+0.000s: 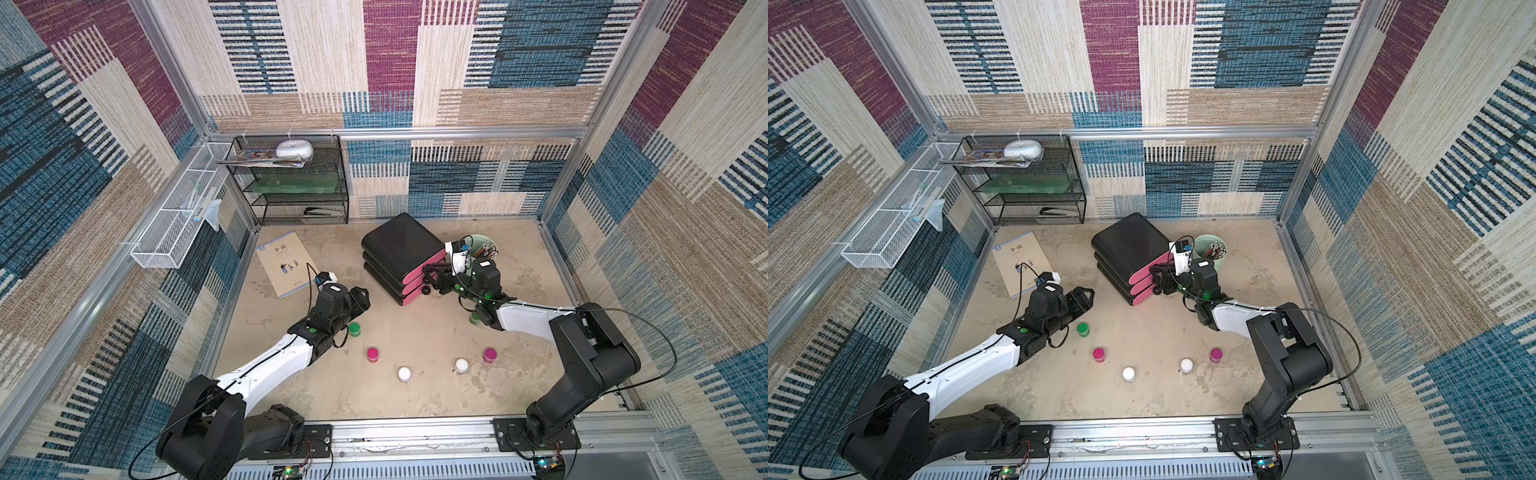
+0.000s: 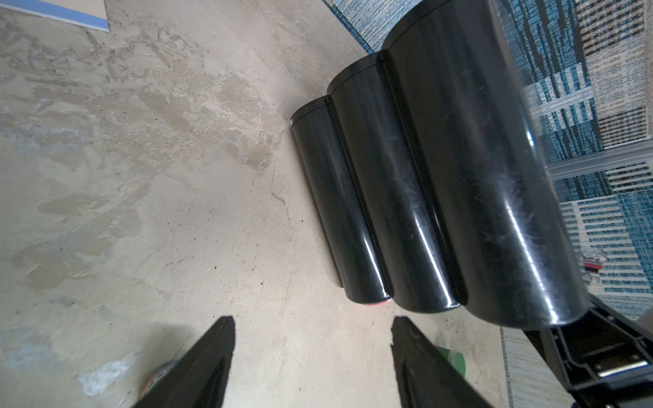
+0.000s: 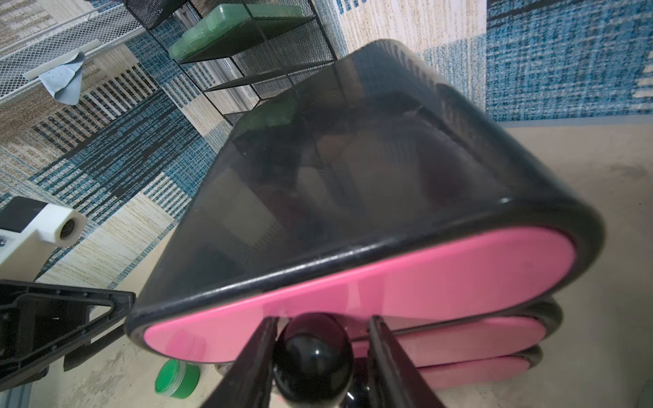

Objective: Put the paint cans in the drawer according to color
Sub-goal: Open the drawer in the storage box.

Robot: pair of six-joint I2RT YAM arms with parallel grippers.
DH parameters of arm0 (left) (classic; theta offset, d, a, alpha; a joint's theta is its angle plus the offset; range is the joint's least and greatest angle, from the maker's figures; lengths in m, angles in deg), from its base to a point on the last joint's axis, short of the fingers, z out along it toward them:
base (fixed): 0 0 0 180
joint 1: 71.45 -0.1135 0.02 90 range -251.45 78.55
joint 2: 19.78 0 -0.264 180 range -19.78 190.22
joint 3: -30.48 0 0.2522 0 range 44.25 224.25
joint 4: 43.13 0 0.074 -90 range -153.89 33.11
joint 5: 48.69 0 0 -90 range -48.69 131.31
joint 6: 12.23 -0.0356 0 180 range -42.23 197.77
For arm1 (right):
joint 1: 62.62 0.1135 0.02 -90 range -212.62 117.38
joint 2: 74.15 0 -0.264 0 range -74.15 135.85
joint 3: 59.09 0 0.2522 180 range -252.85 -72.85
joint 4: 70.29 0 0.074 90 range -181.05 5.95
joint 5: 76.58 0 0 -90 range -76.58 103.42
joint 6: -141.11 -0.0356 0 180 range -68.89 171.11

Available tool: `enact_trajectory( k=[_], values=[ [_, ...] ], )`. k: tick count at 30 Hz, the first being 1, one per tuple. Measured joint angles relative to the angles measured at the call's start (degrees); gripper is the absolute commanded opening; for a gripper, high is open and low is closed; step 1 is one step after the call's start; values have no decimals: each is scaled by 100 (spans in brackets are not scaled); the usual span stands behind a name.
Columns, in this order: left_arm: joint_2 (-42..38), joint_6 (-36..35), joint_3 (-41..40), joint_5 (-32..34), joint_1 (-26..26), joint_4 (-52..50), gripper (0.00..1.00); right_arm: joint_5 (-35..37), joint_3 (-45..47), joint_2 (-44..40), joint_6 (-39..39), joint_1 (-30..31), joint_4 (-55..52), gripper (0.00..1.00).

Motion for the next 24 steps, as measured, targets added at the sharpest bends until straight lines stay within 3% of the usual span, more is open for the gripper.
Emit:
enact_trajectory(
  k=[5,11,21,24],
  values=[
    [-11,0,22,125,-7,-63,74,-11,48,-31,2,4,42,26],
    [-306,0,302,619,-11,-811,77,57,509,-557,4,2,-61,24],
    [-208,83,688,1051,-118,-2144,80,297,1248,-1639,297,-2,-619,24],
    [-39,136,776,953,-144,-2420,79,361,1429,-1862,321,-2,-651,34]
  ],
)
